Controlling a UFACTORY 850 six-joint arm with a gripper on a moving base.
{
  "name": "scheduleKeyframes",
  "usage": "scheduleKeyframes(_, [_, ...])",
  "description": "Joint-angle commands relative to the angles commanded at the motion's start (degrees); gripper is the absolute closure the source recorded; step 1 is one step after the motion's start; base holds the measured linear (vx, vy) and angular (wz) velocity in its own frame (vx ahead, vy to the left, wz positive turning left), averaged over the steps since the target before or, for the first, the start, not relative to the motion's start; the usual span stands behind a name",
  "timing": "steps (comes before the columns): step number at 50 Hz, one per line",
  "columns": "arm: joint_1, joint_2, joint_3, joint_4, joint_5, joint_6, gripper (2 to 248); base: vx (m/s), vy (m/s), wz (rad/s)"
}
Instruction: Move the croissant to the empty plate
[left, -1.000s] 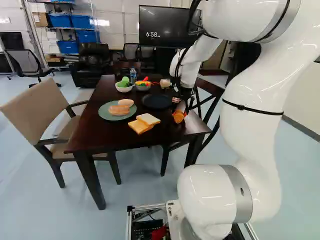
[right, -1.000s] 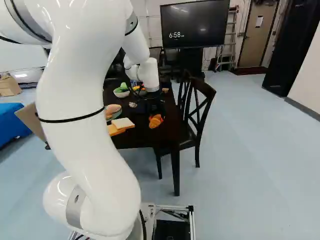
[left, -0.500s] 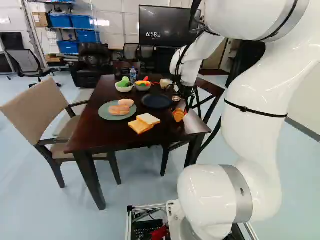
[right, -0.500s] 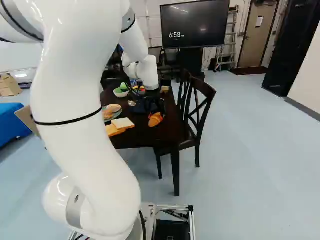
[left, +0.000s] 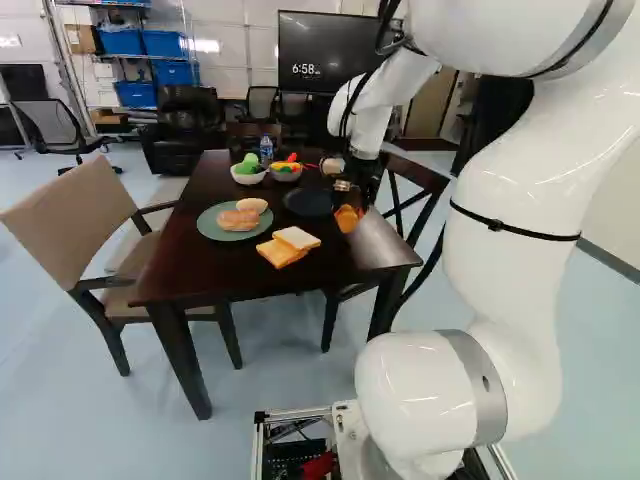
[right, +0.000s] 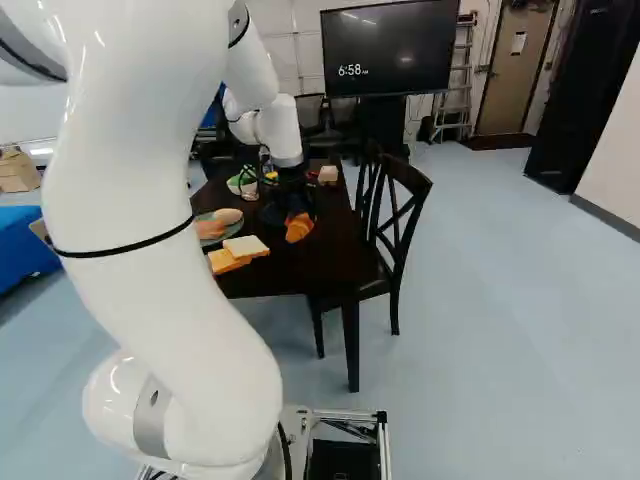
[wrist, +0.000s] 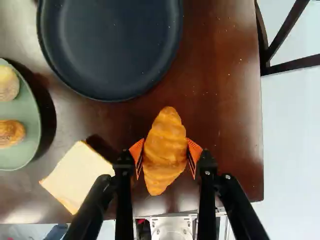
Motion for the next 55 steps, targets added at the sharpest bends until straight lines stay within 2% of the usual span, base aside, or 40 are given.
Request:
scheduleKeyframes(21, [2.44, -1.50, -5.67, 0.00, 0.00, 0.00, 121, 0.000, 0.000, 0.000])
scheduleKeyframes(55, [5.17, -10.22, -16.57, 0.00, 0.00, 0.00, 121, 0.000, 0.000, 0.000])
